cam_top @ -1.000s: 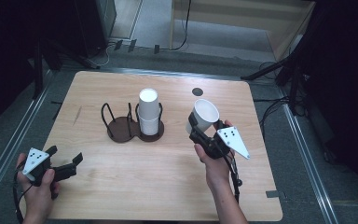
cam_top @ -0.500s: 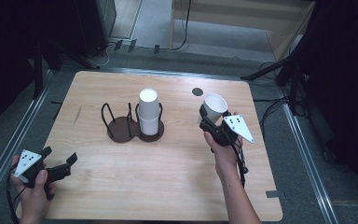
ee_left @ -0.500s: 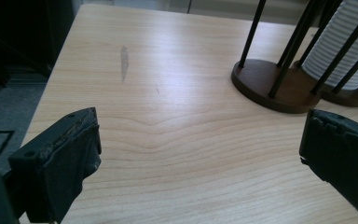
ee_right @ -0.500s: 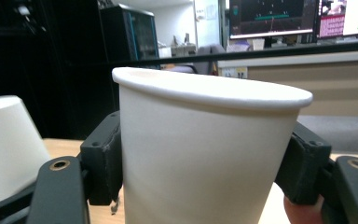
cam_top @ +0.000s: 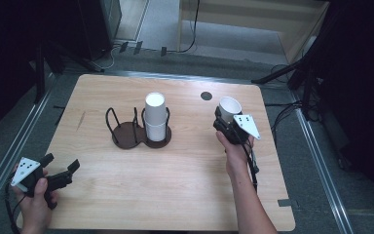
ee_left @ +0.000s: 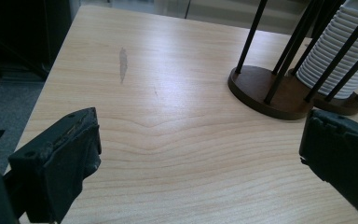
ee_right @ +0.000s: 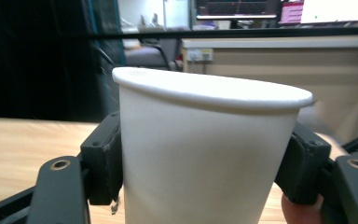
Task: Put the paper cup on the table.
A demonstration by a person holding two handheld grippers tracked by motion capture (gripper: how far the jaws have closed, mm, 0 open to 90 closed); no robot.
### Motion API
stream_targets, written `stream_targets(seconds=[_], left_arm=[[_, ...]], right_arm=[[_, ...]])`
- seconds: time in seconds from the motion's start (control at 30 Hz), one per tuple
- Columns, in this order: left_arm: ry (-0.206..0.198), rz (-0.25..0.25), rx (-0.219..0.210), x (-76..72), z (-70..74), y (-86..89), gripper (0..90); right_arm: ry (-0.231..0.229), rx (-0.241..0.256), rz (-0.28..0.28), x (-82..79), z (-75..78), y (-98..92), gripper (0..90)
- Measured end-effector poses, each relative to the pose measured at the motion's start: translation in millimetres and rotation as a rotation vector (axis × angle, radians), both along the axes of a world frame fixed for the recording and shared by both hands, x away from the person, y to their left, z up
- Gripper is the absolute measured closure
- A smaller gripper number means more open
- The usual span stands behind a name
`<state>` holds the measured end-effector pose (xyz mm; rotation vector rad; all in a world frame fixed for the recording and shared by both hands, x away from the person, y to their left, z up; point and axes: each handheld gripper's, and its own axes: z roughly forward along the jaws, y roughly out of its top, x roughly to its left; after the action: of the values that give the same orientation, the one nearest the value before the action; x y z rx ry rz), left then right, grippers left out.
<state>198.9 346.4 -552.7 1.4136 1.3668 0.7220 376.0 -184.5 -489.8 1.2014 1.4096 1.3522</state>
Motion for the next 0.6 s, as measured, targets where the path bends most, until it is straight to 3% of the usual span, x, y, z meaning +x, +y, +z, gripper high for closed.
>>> stream_targets(seconds=[0.03, 0.07, 0.27, 0.6], left_arm=[[0.0, 0.0, -0.001, 0.0, 0.0, 0.0, 0.0], [0.0, 0.0, 0.001, 0.0, 0.0, 0.0, 0.0], [-0.002, 0.0, -0.001, -0.4, 0.0, 0.5, 0.0], [-0.003, 0.001, -0.001, -0.5, 0.0, 0.4, 0.0]], right_arm=[[0.0, 0.0, 0.0, 0.0, 0.0, 0.0, 29.1], [0.004, -0.041, -0.018, 6.7, -5.2, -0.7, 29.0], [0.036, 0.015, -0.045, 19.7, -15.7, -5.8, 29.0], [0.08, -0.017, -0.073, 35.0, -26.9, -11.6, 28.9]])
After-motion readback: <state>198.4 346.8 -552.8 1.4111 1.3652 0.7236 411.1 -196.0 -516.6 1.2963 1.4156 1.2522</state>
